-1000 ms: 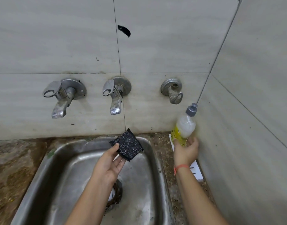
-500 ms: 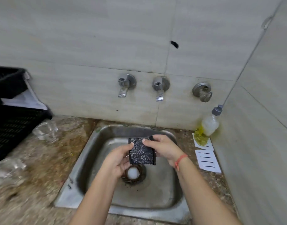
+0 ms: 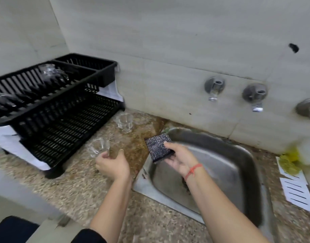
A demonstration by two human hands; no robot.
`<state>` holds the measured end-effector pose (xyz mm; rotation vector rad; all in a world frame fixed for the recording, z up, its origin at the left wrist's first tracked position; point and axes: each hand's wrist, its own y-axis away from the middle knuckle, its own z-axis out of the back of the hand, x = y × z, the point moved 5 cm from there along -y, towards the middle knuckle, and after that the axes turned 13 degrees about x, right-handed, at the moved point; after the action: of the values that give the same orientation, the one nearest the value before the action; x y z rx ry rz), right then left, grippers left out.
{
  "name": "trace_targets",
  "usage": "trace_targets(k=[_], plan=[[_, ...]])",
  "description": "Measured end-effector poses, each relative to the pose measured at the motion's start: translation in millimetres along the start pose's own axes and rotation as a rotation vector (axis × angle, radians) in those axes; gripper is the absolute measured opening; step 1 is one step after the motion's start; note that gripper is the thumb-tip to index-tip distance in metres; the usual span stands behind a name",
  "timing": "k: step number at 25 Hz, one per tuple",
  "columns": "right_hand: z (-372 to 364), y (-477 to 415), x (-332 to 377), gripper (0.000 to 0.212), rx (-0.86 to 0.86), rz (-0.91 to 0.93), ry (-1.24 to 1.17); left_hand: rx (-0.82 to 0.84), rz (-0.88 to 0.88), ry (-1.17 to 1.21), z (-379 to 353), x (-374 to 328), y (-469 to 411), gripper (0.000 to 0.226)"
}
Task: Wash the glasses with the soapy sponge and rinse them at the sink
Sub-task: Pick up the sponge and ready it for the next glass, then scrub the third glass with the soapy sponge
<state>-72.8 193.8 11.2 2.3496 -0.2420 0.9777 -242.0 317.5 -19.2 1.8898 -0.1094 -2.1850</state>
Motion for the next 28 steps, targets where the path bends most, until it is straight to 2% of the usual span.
trace_targets(k=[3, 6, 10, 15, 21, 25, 28], plan=[[-35, -22, -22, 0.012, -0.034, -0.036, -0.025, -0.006, 0.035, -0.096, 21, -1, -35, 0.074], [-61, -42, -38, 0.009, -0.04, -0.044, -0.106, 0.069, 0.034, -0.164, 29, 7, -67, 0.096], [-77, -57, -50, 0.012, -0.096, -0.055, -0.166, 0.206, -0.025, -0.179, 23, 18, -87, 0.084], [-74, -68, -61, 0.01, -0.16, -0.048, -0.196, 0.256, -0.055, -0.231, 19, 20, -95, 0.089], [-65, -67, -55, 0.016, -0.192, -0.002, -0.259, 0.302, -0.091, -0.244, 13, 9, -92, 0.077], [-32, -43, -29, 0.015, -0.254, 0.094, -0.303, 0.519, -0.292, -0.191, -21, -20, -56, 0.065], [9, -11, -5, 0.01, -0.321, 0.171, -0.332, 0.735, -0.462, -0.289, -55, -40, -13, 0.06]])
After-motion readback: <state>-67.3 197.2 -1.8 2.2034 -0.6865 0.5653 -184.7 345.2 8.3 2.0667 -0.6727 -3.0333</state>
